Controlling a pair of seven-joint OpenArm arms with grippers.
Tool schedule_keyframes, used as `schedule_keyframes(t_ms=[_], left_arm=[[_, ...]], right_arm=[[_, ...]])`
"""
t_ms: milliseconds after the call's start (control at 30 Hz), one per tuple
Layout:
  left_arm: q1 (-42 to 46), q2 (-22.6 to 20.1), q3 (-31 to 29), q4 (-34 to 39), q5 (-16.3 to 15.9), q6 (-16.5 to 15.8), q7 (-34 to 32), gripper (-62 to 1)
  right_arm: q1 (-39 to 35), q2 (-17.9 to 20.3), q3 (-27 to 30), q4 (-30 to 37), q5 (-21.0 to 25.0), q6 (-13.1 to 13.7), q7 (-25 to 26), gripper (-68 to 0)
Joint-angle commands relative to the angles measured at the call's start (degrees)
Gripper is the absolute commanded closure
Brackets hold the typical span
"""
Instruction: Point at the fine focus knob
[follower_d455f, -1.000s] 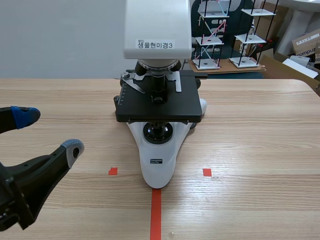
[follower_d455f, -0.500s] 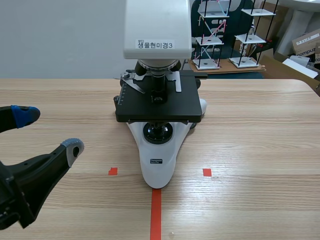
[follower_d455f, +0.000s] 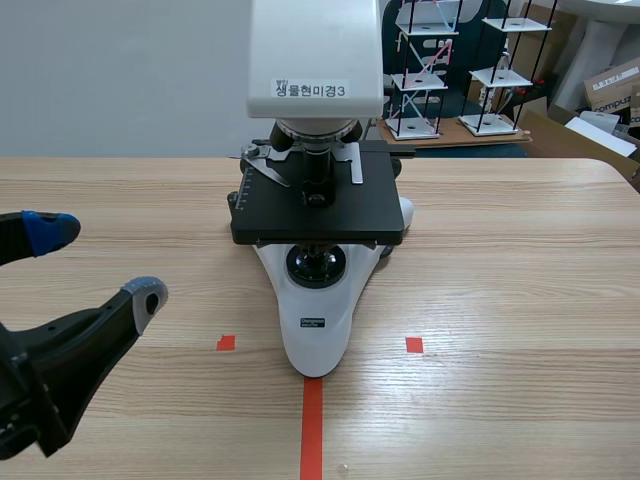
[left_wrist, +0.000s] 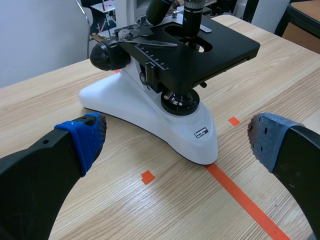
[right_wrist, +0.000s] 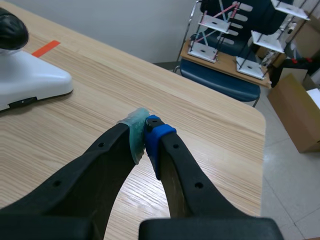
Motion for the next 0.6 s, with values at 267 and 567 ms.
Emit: schedule_keyframes(t_ms=[267, 567], left_arm=[[-0.2, 0.3, 0.0, 1.1, -0.4, 0.3, -1.0, -59.6], [-0.2, 0.3, 0.0, 1.1, -0.4, 0.3, -0.9, -59.6]], right_arm=[[14.0, 0.7, -13.2, -5.7, -0.8, 0.2, 0.5, -0.8], [24.5, 0.6, -22.5, -10.3, -0.9, 0.2, 0.6, -0.6]])
